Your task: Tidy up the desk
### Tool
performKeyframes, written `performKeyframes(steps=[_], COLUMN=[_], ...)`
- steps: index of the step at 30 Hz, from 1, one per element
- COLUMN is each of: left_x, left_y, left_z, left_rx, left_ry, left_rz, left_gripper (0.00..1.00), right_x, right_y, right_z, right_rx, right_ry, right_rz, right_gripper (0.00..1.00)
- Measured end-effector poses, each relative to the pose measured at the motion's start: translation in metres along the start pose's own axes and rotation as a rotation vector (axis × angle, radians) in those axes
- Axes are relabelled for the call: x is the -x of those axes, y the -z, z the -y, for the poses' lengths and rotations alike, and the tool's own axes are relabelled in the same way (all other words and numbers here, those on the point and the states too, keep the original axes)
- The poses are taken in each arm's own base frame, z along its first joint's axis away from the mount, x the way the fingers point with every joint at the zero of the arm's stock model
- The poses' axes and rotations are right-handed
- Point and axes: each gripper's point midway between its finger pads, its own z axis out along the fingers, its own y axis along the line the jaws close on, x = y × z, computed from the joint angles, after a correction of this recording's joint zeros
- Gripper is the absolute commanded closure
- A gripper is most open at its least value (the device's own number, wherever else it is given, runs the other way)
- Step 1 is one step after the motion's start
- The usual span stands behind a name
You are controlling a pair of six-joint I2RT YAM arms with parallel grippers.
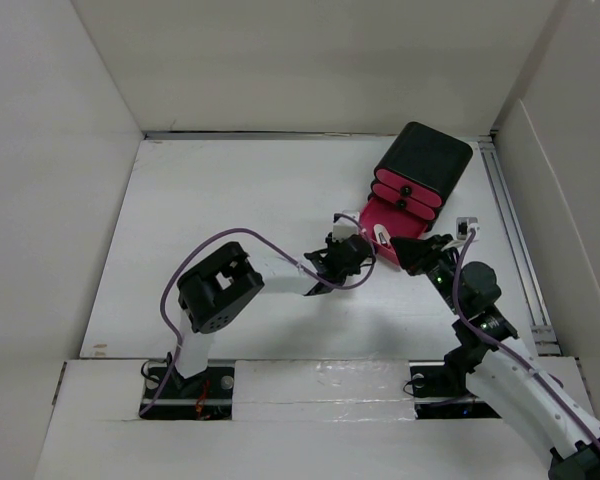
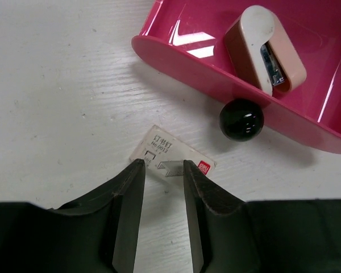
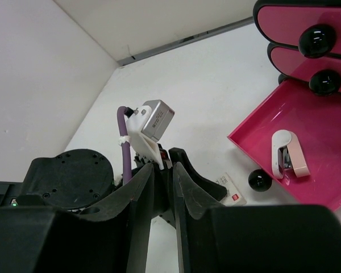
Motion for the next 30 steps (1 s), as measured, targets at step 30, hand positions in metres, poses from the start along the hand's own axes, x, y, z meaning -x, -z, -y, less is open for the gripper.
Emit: performKeyframes(steps=[30], left_x=[0.007], left_y=[0.002], left_z=[0.016], left_rx=[-0.069], left_ry=[-0.086], left_rz=[-0.017], left_gripper=[0.43], right_x=[-0.005], right_y=[-0.003], right_z=[0.002], right_rx=[-0.005], right_ry=[0.0], right_rz=[-0.018], right_gripper=[0.74])
